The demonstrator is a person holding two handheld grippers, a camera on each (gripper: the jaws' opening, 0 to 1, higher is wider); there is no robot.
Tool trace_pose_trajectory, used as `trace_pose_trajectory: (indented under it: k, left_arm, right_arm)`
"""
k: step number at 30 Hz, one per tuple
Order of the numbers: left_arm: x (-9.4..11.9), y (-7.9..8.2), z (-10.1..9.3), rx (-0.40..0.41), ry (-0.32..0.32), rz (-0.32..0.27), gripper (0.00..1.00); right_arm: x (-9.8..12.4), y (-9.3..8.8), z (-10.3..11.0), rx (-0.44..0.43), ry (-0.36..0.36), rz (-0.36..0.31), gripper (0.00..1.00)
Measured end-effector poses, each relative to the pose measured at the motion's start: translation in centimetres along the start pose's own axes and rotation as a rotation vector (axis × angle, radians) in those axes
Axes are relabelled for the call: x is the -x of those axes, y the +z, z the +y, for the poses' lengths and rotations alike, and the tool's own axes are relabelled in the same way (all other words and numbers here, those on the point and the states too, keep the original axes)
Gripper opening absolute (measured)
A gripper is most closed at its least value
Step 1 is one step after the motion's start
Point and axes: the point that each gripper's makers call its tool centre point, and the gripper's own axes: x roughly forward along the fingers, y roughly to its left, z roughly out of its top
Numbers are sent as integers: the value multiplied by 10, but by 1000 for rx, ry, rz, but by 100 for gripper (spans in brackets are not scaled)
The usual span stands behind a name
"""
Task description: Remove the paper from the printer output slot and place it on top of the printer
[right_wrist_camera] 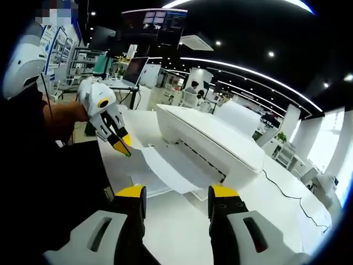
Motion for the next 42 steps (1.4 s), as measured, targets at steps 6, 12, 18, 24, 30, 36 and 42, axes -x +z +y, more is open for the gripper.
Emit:
trace_pose_trajectory:
  k: [6, 12, 18, 24, 30, 36, 42]
  left_arm:
    - [2, 1, 1, 26, -2, -10, 6]
    - [3, -1, 2, 34, -21, -16, 6]
    - [3, -4, 7, 57, -25, -26, 6]
    - [4, -3, 8, 72, -34, -33, 6]
    - [5, -1, 11, 67, -29, -39, 6]
    - [6, 1, 12, 68, -27, -42, 6]
    - [5, 0, 15, 52, -29, -35, 6]
  right_arm:
    - [0, 3, 0, 4, 0, -1, 40]
    - [0, 5, -1, 12, -7, -4, 39]
    - [2, 8, 0, 11, -8, -9, 39]
    - [7, 11, -3, 12, -21, -19, 39]
    - [8, 10, 0, 14, -15, -18, 39]
    - [13, 9, -4, 10, -32, -15, 39]
    - [10, 8, -2, 11, -24, -15, 39]
